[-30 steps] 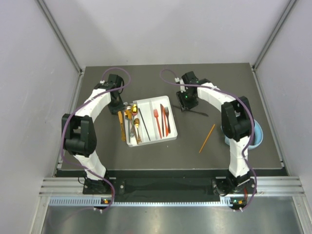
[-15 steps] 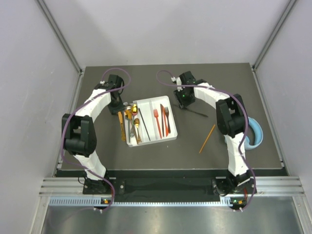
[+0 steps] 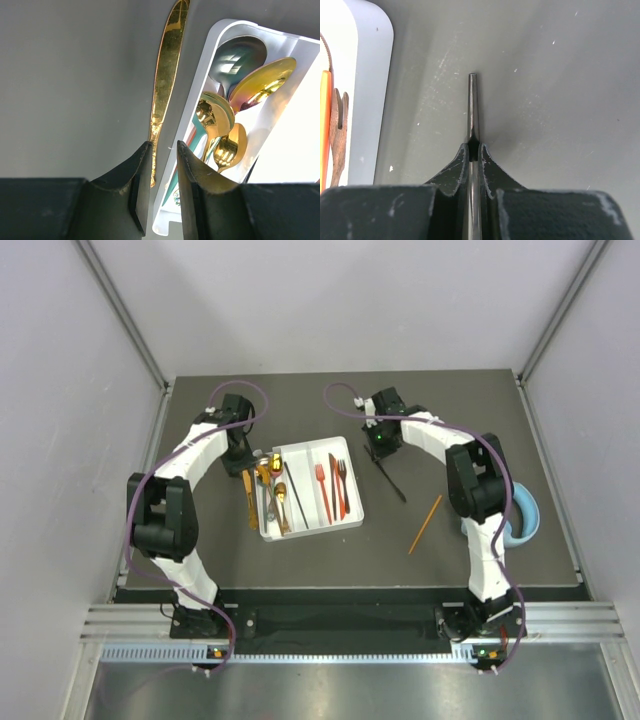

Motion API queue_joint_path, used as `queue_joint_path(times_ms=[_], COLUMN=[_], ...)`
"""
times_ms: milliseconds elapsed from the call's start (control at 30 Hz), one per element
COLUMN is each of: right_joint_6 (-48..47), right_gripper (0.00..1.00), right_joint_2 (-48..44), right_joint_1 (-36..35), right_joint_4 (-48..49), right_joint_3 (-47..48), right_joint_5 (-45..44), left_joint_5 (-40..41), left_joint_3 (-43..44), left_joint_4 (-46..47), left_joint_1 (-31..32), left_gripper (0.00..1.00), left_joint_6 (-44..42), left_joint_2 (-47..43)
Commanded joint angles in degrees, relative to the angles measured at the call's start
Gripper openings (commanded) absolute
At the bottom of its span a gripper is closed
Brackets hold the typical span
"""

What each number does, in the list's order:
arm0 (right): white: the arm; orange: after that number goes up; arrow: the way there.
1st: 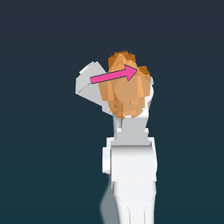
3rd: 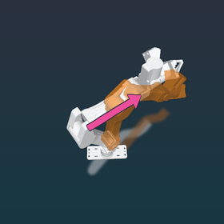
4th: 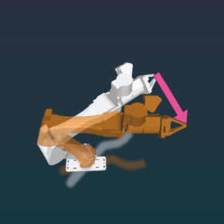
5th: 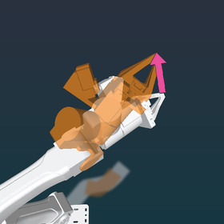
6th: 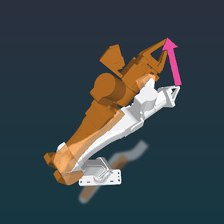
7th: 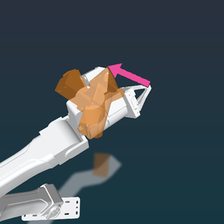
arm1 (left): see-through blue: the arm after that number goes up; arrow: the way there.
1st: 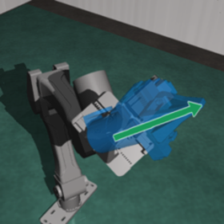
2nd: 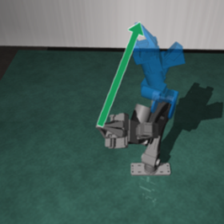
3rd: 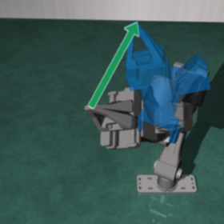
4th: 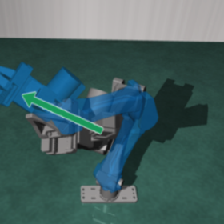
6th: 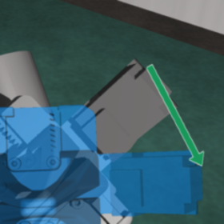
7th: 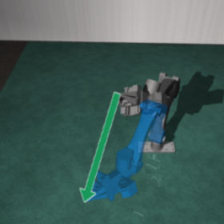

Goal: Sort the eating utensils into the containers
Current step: Pick up the chopstick from the center of the board.

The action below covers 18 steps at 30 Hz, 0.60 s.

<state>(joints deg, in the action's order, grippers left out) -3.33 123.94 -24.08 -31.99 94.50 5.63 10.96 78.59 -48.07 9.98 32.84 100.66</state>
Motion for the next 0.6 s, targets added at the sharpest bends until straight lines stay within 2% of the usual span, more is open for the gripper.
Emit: queue_joint_path(times_ms=[0, 333, 467, 567], right_joint_6=[1.14, 5.79, 9.56, 14.12], right_gripper=[0.00, 0.00, 0.00, 0.00], right_joint_2=[-1.06, -8.45, -8.28, -6.88], right_joint_1=[0.34, -0.18, -0.09, -0.62], right_joint_4=[-3.95, -16.43, -20.39, -19.61], right_joint_3=[-0.29, 14.56, 24.91, 28.80], right_joint_5=[-0.09, 0.26, 4.81, 9.29], left_joint_5=[0.38, -0.41, -0.15, -0.06], left_joint_3=[0.34, -0.28, 0.25, 0.60], left_joint_4=[0.88, 1.32, 1.49, 1.23], left_joint_1=[0.22, 0.22, 0.22, 0.22], left_gripper=[0.32, 0.32, 0.32, 0.32], left_joint_6=[0.03, 0.82, 0.65, 0.56], left_joint_2=[-0.82, -0.38, -0.47, -0.29])
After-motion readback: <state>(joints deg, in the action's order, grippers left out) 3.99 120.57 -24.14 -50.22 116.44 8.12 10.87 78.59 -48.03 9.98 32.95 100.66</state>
